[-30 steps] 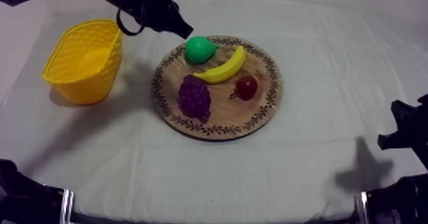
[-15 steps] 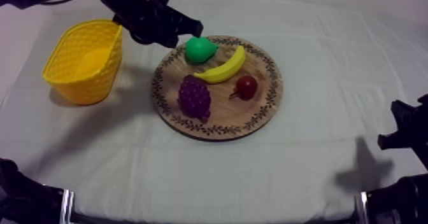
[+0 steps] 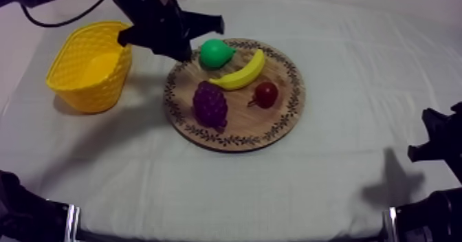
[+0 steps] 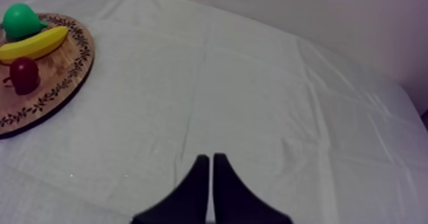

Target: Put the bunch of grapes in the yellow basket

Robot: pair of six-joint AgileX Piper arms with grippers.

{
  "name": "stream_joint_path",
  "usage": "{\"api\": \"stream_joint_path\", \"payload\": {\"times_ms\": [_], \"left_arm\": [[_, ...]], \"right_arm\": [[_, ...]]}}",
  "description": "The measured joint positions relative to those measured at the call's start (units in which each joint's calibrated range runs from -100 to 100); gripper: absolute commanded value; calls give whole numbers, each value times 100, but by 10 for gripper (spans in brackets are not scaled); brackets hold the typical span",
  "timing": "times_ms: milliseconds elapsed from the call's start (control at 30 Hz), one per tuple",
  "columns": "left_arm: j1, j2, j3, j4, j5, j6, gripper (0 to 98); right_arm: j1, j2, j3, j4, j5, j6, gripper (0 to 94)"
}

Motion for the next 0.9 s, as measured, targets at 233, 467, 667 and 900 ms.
{"api": "stream_joint_path", "payload": {"times_ms": [233, 467, 667, 900], "left_arm": [[20, -44, 364, 118, -499, 11, 579], [4, -88, 618, 152, -681, 24, 781], [28, -114, 707, 157, -755, 35, 832], [100, -56, 713, 143, -760, 65, 870]], "right_arm": [[0, 0, 0, 0, 0, 0, 3], [0, 0, 0, 0, 0, 0, 3], [0, 0, 0, 0, 0, 0, 3], [0, 0, 0, 0, 0, 2, 3]]}}
